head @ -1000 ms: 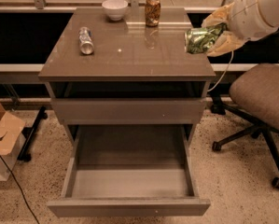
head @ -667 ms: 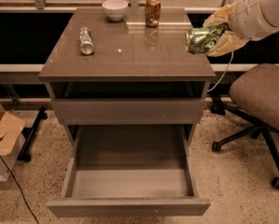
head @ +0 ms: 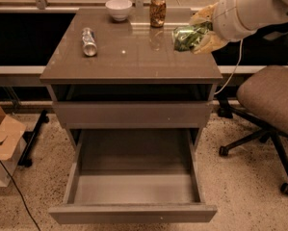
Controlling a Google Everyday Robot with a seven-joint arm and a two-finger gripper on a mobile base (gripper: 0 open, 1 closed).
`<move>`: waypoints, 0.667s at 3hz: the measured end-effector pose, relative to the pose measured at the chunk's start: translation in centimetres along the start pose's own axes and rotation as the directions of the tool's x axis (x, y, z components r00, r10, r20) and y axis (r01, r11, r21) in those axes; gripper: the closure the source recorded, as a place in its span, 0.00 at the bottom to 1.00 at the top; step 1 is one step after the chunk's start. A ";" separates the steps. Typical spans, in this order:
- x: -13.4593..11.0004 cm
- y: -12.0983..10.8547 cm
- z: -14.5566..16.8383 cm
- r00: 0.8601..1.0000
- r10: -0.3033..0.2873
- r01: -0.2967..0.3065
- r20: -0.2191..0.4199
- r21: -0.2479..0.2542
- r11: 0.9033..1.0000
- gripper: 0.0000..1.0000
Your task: Pick green can from middle drawer and place on counter
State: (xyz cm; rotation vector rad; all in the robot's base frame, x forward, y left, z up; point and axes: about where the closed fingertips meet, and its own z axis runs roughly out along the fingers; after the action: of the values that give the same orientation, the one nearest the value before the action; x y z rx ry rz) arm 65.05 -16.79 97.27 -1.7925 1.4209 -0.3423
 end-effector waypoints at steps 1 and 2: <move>-0.8 -1.0 3.9 0.999 -0.045 0.045 0.014 0.001 0.999 1.00; -1.0 -1.0 7.8 0.998 -0.061 0.062 0.028 -0.031 0.998 0.84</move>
Offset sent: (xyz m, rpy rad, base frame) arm 0.0860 0.0627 -0.0730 -0.0466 0.0367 0.0994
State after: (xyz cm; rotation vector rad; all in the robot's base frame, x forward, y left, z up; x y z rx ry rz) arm 70.44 -12.56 93.22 -1.8632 1.3614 -0.3278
